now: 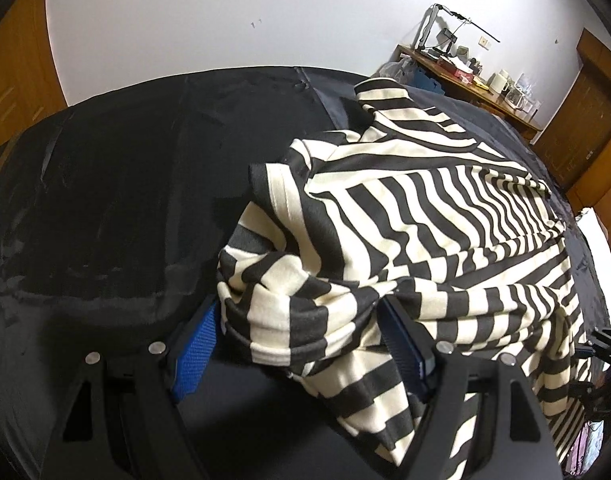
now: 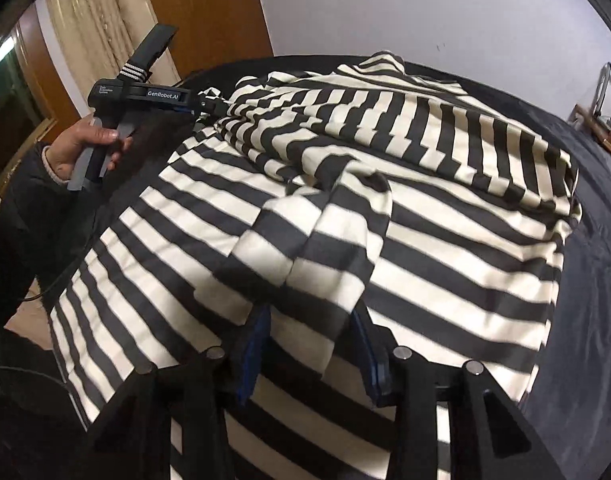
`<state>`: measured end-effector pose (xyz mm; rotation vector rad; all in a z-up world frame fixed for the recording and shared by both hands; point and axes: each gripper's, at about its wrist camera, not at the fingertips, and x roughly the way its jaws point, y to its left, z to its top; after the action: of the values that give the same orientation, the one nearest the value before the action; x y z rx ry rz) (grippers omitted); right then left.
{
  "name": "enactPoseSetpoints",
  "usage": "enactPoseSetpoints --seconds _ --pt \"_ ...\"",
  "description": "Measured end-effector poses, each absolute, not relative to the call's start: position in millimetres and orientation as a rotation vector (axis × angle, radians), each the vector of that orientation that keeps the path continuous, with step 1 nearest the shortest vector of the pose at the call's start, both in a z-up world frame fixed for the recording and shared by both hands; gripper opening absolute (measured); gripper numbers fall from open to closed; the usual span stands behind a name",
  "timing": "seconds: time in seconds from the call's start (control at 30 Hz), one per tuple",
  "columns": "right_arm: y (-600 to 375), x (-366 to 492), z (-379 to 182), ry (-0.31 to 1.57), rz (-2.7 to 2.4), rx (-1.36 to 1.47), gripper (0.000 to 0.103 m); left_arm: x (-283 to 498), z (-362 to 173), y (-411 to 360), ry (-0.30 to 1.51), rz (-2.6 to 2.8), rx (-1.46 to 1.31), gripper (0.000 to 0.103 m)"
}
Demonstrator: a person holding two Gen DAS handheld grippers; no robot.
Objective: Fold clothes
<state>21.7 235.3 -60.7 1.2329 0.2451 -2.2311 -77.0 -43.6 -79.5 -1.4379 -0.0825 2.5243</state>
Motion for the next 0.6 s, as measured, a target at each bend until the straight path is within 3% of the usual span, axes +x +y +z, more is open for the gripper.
enactPoseSetpoints --seconds 0.03,0.07,0.1,0.17,0.4,0.53,0.6 --pt "234 22 -59 0.28 -2.242 1.219 0.034 -78 -80 -44 -0.087 2.524 -1.438 0.082" --pt "232 23 -58 0.311 -2.248 1.207 0.019 -79 -80 -44 -0.091 2.523 -1.438 0.083" --pt "230 23 -55 0.345 -2.26 1.193 0.011 -80 -80 -44 -0.095 2.522 -1.439 0.083" --pt "228 21 -47 0.438 -2.306 1.147 0.006 -82 -81 -43 -0.097 2.522 -1.44 0.083" --pt "264 2 -2 0.578 -2.575 0.996 0.006 -89 -81 -42 -0.11 2.531 -1.434 0.083" --pt "294 -8 3 0.257 -2.522 1.039 0.007 -91 -77 -45 -0.136 2.549 -1.416 0.083" --pt "297 -3 -8 0.184 -2.445 1.099 0.007 -94 -77 -48 -0.147 2.553 -1.415 0.083"
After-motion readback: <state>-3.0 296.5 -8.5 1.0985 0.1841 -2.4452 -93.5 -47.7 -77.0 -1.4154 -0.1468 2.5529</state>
